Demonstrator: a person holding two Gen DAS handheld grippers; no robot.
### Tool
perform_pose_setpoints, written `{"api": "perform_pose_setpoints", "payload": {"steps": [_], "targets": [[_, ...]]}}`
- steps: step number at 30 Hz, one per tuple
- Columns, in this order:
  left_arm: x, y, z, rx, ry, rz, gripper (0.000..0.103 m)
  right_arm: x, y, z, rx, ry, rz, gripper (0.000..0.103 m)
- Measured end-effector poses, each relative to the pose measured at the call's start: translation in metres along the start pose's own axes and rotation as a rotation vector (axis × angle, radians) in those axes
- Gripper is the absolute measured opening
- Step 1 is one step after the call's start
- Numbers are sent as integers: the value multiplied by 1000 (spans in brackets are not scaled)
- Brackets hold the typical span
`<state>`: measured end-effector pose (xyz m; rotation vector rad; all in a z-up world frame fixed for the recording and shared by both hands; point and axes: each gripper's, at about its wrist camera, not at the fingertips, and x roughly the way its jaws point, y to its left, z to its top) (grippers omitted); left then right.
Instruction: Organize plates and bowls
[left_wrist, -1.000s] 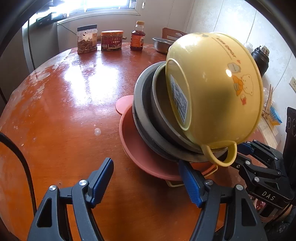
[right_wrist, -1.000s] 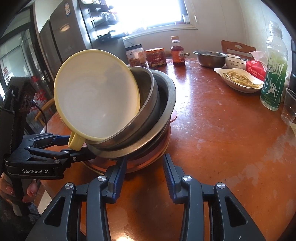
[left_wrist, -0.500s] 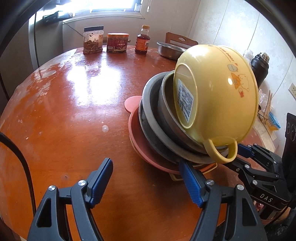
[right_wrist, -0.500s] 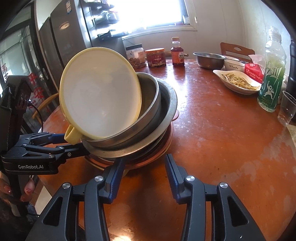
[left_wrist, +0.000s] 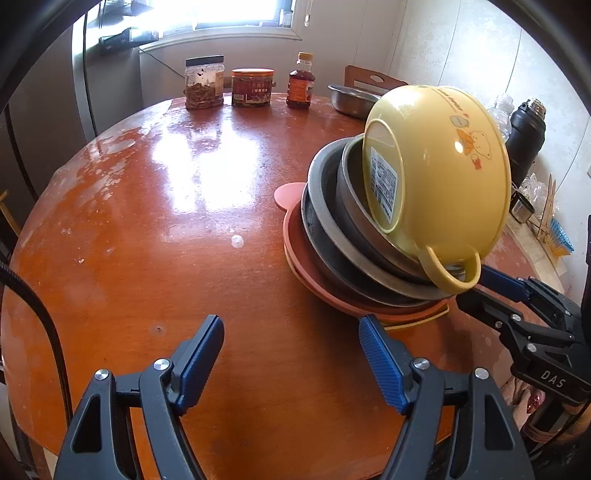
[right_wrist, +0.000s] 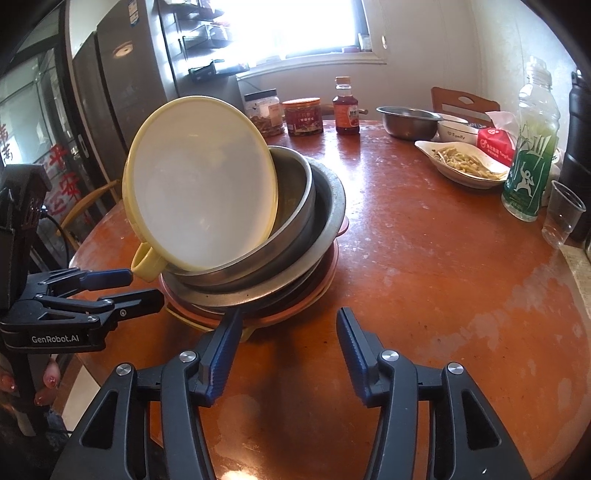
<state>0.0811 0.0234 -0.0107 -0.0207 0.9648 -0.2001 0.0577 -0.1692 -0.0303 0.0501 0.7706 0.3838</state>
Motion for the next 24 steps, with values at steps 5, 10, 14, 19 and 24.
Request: {"api": "perform_pose_setpoints", "payload": {"steps": [5, 10, 14, 19, 24], "targets": [[-11, -4, -7, -13, -21, 14, 75, -13, 0, -1, 9, -38, -1, 67], [-25, -7, -10, -46, -56, 43, 75, -25, 1, -4, 10, -66, -6, 71], [-33, -13, -16, -63, -73, 66, 75, -36, 2, -9, 12, -91, -8, 74], [-38, -27, -25, -65, -83, 83, 76, -47, 4, -17, 0, -110, -34, 77], [-43, -43, -38, -72, -91, 79, 77, -55, 3, -25, 0, -120, -36, 77]]}}
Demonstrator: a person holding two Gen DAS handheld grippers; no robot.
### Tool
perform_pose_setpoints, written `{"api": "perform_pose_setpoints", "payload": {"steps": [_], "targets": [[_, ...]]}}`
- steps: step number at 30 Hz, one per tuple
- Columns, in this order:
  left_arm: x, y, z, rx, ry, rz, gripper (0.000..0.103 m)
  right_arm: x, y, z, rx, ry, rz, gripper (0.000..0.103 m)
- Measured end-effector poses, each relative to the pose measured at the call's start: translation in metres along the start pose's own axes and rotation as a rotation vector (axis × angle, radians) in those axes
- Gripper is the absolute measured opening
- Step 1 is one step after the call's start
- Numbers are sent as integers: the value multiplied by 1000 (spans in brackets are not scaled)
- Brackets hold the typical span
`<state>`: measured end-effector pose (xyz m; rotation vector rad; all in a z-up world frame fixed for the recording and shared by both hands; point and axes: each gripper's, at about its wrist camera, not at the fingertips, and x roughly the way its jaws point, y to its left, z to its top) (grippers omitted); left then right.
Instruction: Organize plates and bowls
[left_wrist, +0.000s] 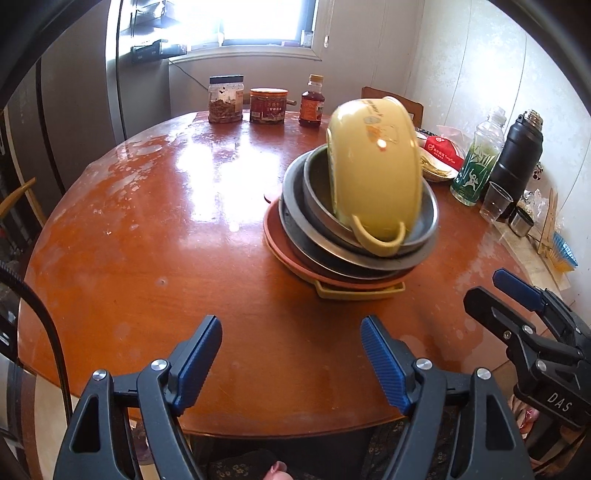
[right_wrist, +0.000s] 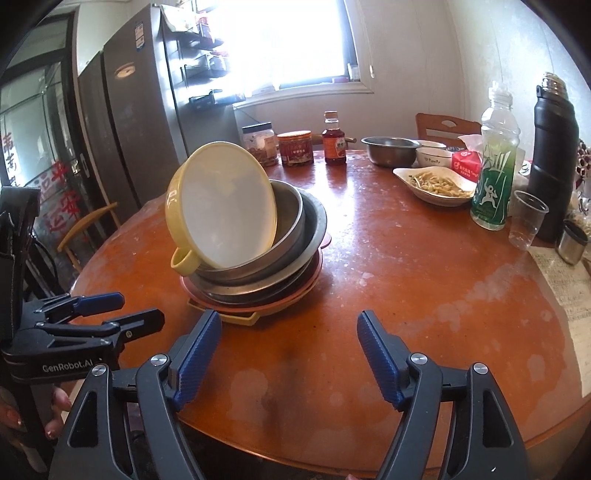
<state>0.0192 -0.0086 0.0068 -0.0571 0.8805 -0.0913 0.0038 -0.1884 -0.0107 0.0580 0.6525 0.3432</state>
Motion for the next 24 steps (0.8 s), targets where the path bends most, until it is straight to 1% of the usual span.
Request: {"api": "perform_pose_setpoints", "payload": {"steps": [2, 5, 8, 15, 24], "targets": [[-2, -5, -4, 3, -5, 0, 78, -4, -1, -3, 4, -4, -5, 78], [-2, -8, -7, -3, -5, 26, 78, -8, -1, -7, 6, -8, -7, 78], [-2, -10, -12, -16, -6, 34, 78, -10, -1, -12, 2, -7, -17, 78], [2, -16, -22, -7, 11, 40, 78, -7, 0, -26, 4, 13, -7, 79], [3, -13, -26, -10, 17, 47, 78, -4, 0, -30, 11, 19, -6, 79]]}}
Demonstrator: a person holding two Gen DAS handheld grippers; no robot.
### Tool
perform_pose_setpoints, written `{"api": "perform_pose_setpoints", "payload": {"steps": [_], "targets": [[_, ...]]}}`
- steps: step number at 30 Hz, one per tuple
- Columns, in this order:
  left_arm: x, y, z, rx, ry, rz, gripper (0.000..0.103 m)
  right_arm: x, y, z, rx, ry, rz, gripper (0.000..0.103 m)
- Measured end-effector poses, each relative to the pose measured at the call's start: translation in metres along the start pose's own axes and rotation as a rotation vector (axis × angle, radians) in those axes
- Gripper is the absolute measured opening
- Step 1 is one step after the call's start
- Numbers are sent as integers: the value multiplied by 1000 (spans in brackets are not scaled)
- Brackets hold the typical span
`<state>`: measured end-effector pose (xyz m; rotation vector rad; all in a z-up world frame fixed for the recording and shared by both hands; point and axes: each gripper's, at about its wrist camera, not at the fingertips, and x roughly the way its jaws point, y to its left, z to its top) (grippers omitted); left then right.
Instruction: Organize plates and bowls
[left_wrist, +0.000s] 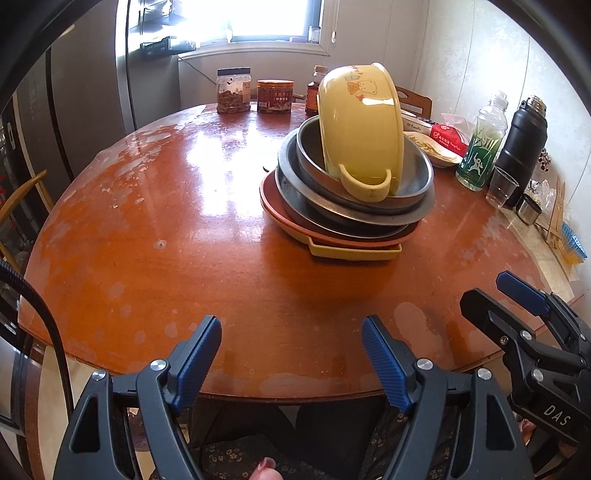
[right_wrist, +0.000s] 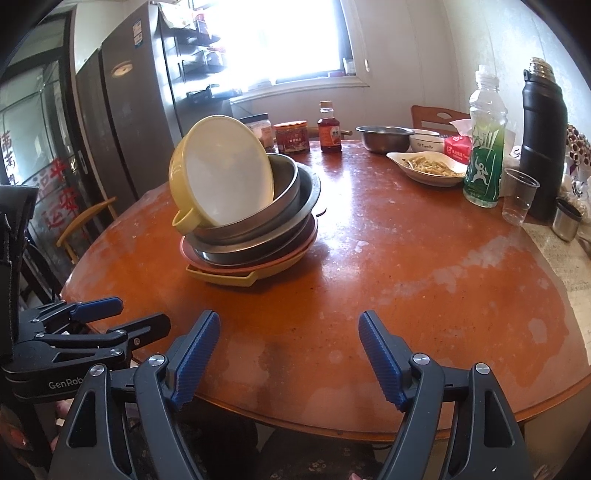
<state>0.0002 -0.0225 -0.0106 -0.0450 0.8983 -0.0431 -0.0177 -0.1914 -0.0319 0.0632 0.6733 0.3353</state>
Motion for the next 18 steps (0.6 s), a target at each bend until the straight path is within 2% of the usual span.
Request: {"api": "perform_pose_setpoints", "payload": {"steps": [18], "targets": [[2, 2, -2, -1, 8, -7, 78, 1, 1, 1, -4, -1, -4, 79]]}}
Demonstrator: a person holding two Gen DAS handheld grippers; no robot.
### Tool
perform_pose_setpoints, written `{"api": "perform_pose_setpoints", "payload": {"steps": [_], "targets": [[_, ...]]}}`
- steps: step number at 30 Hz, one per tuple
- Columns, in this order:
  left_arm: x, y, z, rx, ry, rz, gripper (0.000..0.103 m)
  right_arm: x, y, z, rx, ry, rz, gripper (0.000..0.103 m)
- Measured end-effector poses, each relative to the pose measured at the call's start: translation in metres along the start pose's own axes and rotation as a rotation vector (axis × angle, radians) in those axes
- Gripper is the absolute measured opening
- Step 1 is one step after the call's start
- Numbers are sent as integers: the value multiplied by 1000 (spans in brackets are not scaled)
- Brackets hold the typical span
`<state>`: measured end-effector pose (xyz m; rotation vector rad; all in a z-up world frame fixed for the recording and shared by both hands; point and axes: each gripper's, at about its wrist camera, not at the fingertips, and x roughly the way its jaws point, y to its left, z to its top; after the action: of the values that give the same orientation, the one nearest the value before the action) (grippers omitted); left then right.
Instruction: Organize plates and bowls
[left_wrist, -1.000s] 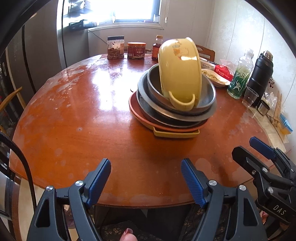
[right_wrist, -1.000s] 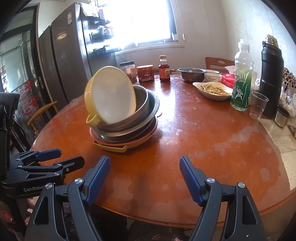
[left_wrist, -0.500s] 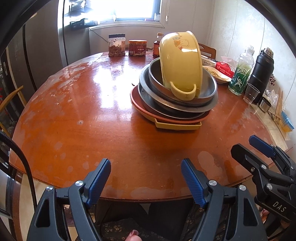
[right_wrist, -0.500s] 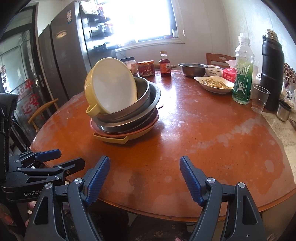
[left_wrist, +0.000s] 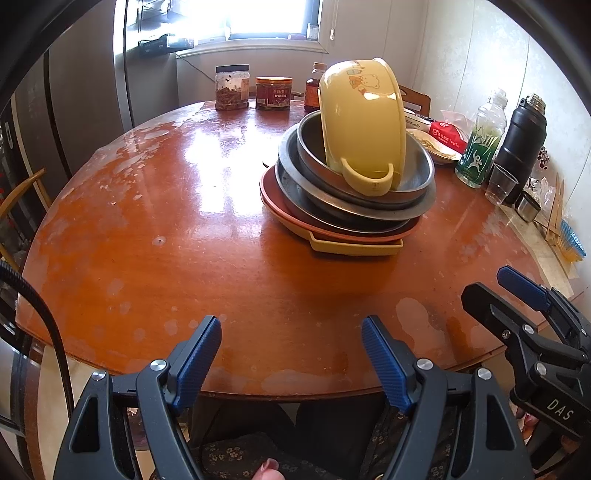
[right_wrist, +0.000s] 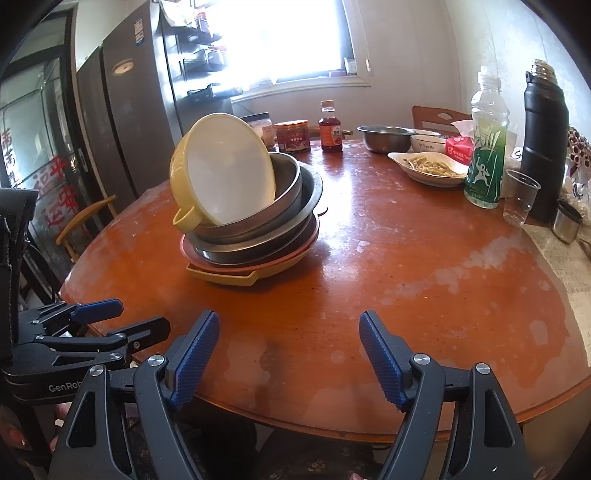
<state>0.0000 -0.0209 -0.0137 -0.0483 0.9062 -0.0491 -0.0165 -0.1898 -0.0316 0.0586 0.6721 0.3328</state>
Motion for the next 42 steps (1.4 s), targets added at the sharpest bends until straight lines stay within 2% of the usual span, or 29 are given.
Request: {"api": "perform_pose_setpoints", "payload": {"steps": [33, 42], "targets": [[4, 3, -3, -5, 14, 5, 78, 3, -10, -2, 29, 7, -29, 80], [13, 16, 0, -37, 24, -1, 78, 13, -18, -1, 43, 26, -49, 80]]}}
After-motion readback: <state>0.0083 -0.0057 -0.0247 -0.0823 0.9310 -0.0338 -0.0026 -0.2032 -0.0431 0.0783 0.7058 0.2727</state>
